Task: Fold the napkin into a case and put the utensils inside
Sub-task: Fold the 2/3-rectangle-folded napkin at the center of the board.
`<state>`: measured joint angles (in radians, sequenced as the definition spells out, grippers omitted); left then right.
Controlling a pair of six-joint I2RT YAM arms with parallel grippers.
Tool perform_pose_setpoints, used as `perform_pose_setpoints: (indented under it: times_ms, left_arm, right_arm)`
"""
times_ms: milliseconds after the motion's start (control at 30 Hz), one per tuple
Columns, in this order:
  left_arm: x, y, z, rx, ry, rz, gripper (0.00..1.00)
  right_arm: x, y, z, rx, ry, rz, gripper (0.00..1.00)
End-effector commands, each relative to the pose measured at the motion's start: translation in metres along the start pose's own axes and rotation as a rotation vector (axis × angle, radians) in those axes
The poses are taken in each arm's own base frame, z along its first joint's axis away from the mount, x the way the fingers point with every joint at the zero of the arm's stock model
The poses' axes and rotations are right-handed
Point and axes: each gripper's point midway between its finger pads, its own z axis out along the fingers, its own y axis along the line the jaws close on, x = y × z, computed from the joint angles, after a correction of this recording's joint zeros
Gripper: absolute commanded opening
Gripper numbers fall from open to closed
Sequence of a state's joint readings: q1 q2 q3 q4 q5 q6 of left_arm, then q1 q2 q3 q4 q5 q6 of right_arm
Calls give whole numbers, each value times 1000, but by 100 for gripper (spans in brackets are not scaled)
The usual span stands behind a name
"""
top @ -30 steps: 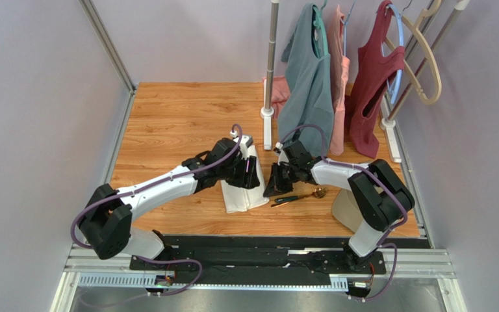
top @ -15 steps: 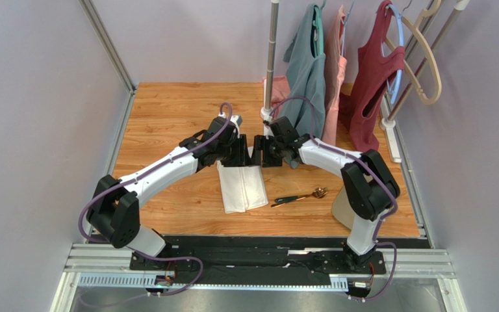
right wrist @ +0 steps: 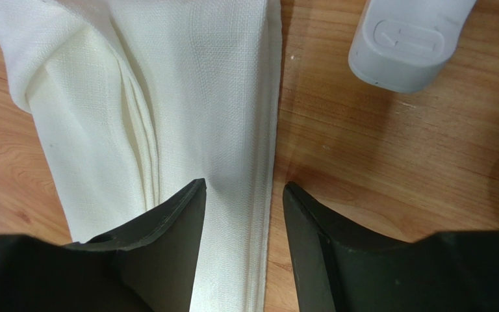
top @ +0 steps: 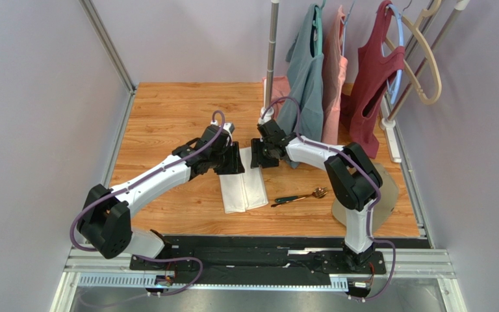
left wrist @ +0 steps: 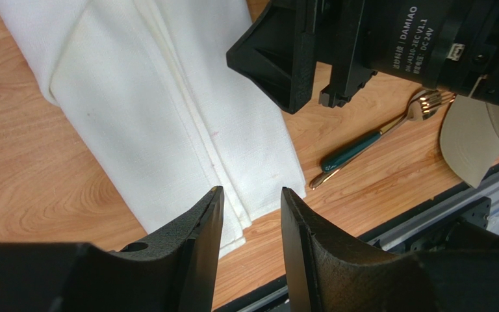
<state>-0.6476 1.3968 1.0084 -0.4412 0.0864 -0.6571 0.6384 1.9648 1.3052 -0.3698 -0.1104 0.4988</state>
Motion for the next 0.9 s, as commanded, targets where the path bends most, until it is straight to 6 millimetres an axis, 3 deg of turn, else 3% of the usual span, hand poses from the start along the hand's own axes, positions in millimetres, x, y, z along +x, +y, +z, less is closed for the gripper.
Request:
perform_pose_setpoints:
  times_ms: [0, 67, 433, 600, 800, 867]
  left_arm:
    - [-8, -4, -6, 25, -38, -24, 46]
    - [-8, -4, -5, 30, -28, -35, 46]
    - [-12, -1, -16, 53, -57, -48, 46]
    - [-7, 9, -15, 41, -41, -69, 46]
    - [-6, 18, -11, 97, -36, -153, 46]
    - [-5, 17, -7, 122, -22, -173, 46]
  right_arm:
    - [4, -9, 10, 102, -3, -67, 53]
    - [4, -9, 12, 155, -10, -98, 53]
    - [44, -21, 36, 267, 89, -100, 42]
    - [33, -23, 35, 275, 40, -152, 25]
    - [5, -6, 21, 247, -14, -197, 2]
    - [-2, 0, 16, 250, -26, -212, 0]
